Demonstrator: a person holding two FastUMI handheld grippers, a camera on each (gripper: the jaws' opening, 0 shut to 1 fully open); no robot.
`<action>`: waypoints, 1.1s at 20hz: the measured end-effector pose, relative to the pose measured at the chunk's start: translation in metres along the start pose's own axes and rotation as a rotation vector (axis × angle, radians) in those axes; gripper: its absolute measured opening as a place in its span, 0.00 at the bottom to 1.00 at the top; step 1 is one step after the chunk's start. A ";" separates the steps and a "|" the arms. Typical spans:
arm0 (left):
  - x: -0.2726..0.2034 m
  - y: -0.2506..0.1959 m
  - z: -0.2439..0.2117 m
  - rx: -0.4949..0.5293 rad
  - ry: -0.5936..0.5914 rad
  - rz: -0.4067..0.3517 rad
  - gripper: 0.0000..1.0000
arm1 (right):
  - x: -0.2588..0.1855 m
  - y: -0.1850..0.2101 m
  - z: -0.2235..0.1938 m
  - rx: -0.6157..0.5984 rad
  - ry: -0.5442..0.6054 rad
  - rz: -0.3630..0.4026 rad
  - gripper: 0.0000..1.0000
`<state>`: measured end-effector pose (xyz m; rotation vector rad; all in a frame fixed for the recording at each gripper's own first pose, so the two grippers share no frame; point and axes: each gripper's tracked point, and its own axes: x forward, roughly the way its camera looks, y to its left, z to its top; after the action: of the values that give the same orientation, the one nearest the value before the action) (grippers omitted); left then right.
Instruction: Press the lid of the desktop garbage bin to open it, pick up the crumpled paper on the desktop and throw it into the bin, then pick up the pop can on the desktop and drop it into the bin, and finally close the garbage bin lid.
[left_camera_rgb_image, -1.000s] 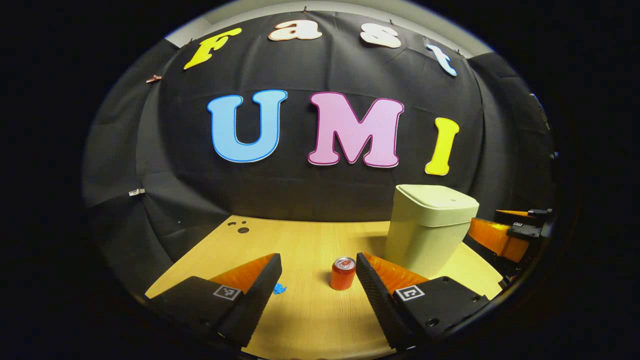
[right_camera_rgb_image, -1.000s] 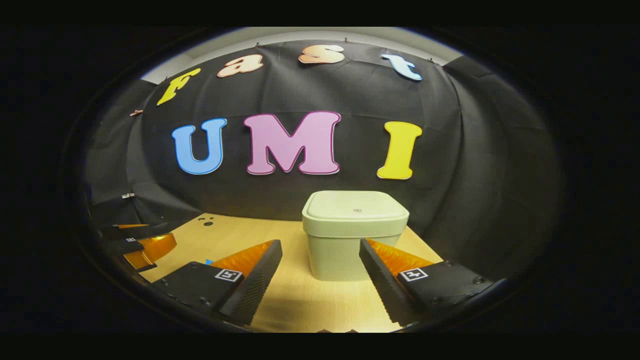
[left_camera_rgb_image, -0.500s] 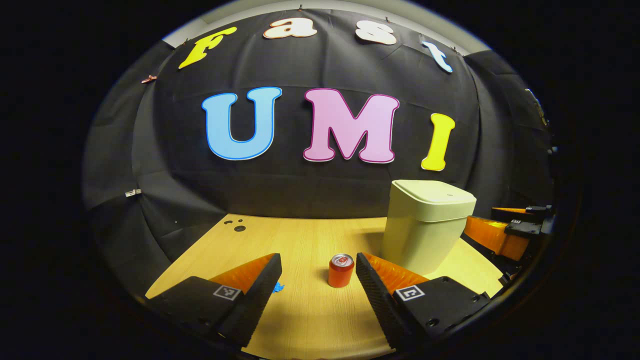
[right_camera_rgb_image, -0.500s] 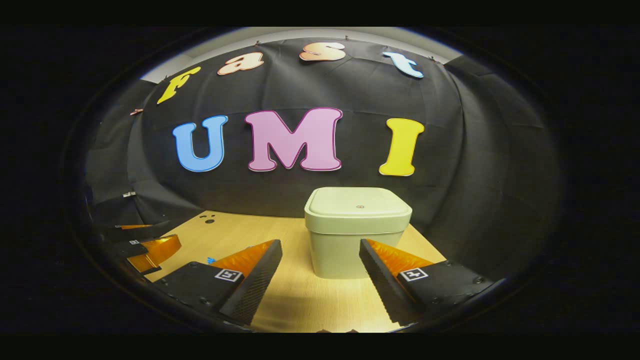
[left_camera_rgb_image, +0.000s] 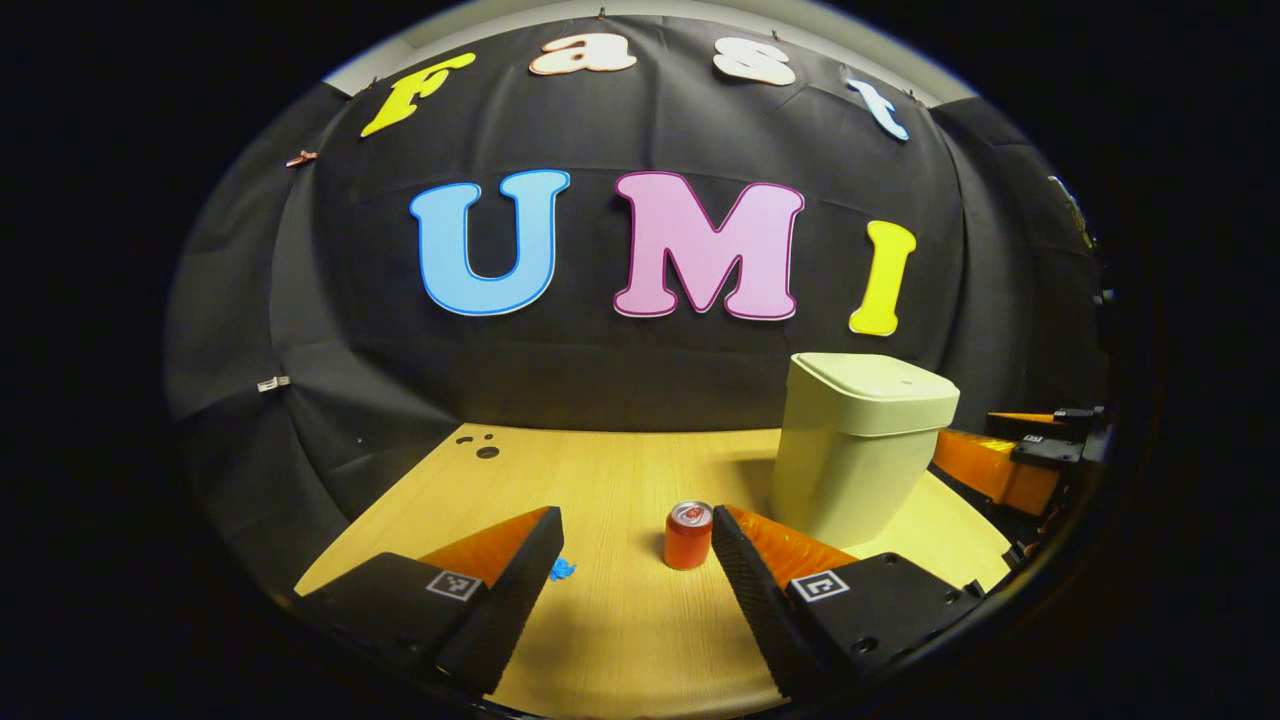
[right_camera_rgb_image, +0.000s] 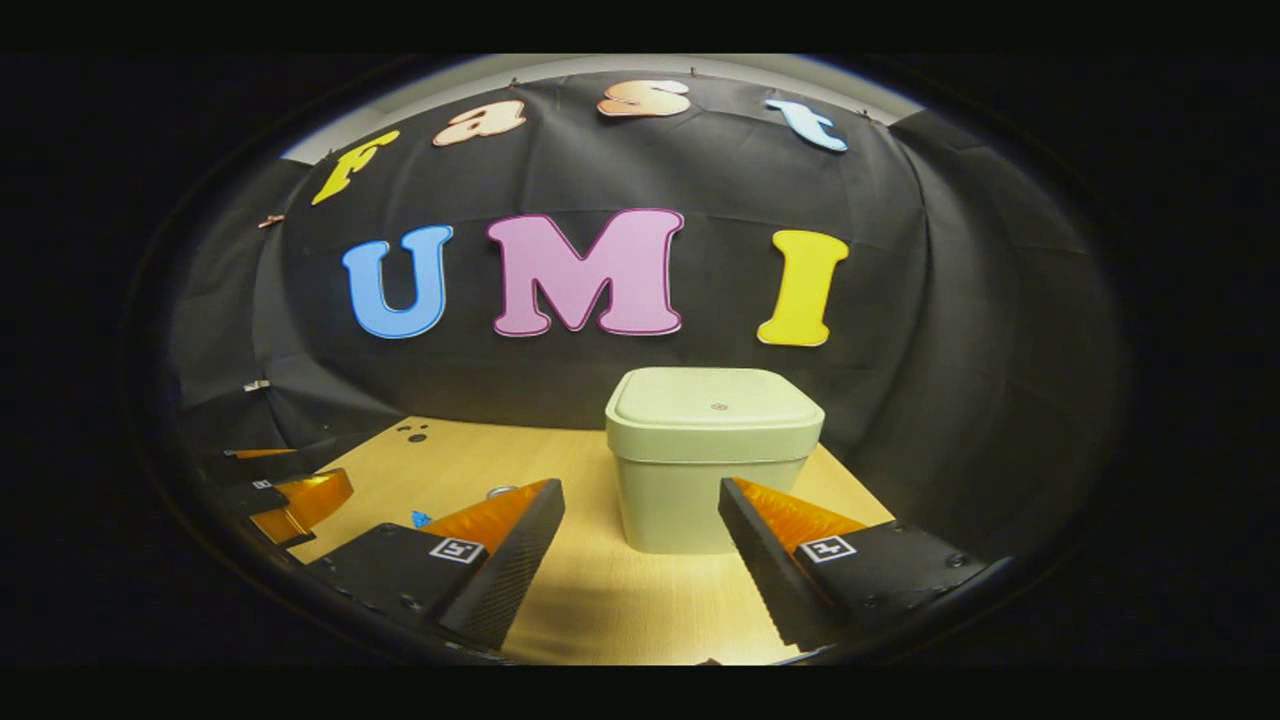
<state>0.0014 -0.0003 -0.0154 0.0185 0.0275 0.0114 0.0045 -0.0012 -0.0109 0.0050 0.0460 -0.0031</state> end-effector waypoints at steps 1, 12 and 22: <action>0.000 0.000 0.001 -0.002 -0.001 0.003 0.96 | 0.000 -0.001 0.001 0.002 -0.002 -0.003 0.98; 0.002 -0.010 -0.006 -0.003 0.011 -0.017 0.96 | 0.000 0.001 0.005 -0.055 -0.014 -0.003 0.29; 0.005 -0.012 -0.012 -0.003 0.028 -0.023 0.96 | 0.001 0.014 0.005 -0.001 -0.005 0.069 0.03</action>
<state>0.0066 -0.0120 -0.0278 0.0152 0.0557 -0.0111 0.0058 0.0131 -0.0062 0.0051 0.0406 0.0656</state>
